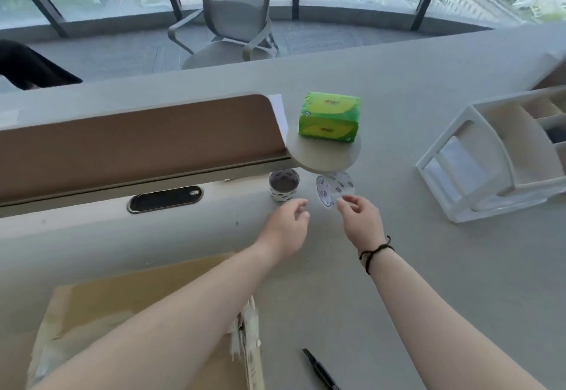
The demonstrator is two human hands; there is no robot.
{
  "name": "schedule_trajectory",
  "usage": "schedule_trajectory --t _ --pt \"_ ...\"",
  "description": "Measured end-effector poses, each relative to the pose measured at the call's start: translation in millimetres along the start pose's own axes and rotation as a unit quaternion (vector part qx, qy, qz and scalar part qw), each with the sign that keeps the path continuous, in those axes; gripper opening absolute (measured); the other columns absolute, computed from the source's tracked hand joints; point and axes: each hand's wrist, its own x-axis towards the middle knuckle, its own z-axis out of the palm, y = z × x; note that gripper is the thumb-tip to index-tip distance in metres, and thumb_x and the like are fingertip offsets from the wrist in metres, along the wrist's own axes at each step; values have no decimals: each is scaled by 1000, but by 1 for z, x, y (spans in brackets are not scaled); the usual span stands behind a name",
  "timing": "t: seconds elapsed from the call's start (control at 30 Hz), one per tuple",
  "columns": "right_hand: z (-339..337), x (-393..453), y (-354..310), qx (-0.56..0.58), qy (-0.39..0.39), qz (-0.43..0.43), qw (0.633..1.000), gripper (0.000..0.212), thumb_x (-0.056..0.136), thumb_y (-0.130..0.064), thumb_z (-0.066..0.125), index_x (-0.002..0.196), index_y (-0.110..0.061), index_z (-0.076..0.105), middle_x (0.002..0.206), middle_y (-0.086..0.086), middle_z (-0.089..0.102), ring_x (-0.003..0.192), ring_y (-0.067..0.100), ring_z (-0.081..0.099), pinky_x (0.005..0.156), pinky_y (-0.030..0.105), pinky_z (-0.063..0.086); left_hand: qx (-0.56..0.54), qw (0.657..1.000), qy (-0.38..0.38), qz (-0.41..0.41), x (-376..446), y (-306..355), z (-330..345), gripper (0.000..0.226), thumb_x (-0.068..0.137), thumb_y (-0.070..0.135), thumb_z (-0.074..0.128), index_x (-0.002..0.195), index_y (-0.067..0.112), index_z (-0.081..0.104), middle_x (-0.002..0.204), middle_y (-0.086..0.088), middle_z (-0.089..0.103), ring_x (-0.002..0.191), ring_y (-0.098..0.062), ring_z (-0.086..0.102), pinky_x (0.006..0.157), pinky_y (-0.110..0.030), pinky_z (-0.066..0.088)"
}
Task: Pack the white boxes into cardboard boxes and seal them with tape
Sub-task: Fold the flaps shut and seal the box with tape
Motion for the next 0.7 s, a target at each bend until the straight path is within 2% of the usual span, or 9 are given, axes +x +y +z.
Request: schedule_trajectory --t 0.13,0.2,0.3,0.37,0.43,0.5,0.57,0.63,0.7 --pt "-2 46 -2 1 10 31 999 45 95 -35 63 134 -14 54 124 8 63 113 21 60 98 38 49 -49 997 -3 -56 43 16 15 43 103 27 52 145 16 49 133 -1 59 123 -19 56 103 -28 43" --pt "-2 64 -2 -6 0 49 999 51 95 -37 62 139 -16 48 129 7 57 118 22 57 104 42 46 -75 994 -8 -83 61 21 22 50 102 30 56 149 18 44 127 1 59 113 -21 59 100 -33 47" --pt "1 82 -5 4 -34 57 998 59 92 -40 64 144 -19 44 130 6 59 115 20 61 103 42 48 -108 989 -15 -99 83 24 32 63 98 29 62 154 22 34 110 4 61 94 -17 60 85 -28 48" --pt "3 90 -2 12 -56 46 997 69 81 -50 67 142 -25 46 129 4 63 113 21 64 100 44 52 -124 987 -14 -99 93 25 40 66 97 26 64 154 27 31 97 5 60 80 -10 57 69 -20 45" --pt "4 93 2 33 -69 45 996 63 82 -47 69 138 -26 50 122 4 67 108 22 68 92 38 57 -150 983 -16 -99 100 25 46 64 97 25 64 152 32 32 100 -1 63 74 -6 55 60 -14 42" --pt "2 91 3 62 -76 57 993 38 92 -32 69 127 -26 57 109 8 71 95 24 72 81 35 59 -182 978 -15 -100 105 25 50 59 96 27 65 149 36 39 112 -8 67 81 -6 59 65 -15 43" --pt "0 88 6 84 -83 70 991 19 94 -24 67 113 -26 64 100 8 72 83 24 71 76 39 58 -207 973 -19 -104 107 22 52 52 96 30 66 144 36 48 120 -11 65 99 -13 64 77 -19 47" --pt "-6 84 6 104 -86 78 988 12 93 -21 67 105 -22 69 92 5 71 76 24 68 70 39 56 -208 972 -28 -105 109 20 53 44 95 33 68 137 33 56 126 -10 60 113 -18 61 87 -23 45" --pt "-11 81 3 114 -91 85 986 11 92 -19 68 102 -19 70 86 3 72 72 23 67 67 35 53 -218 969 -32 -107 110 19 53 33 93 33 71 125 29 64 130 -8 60 119 -17 58 92 -25 41"
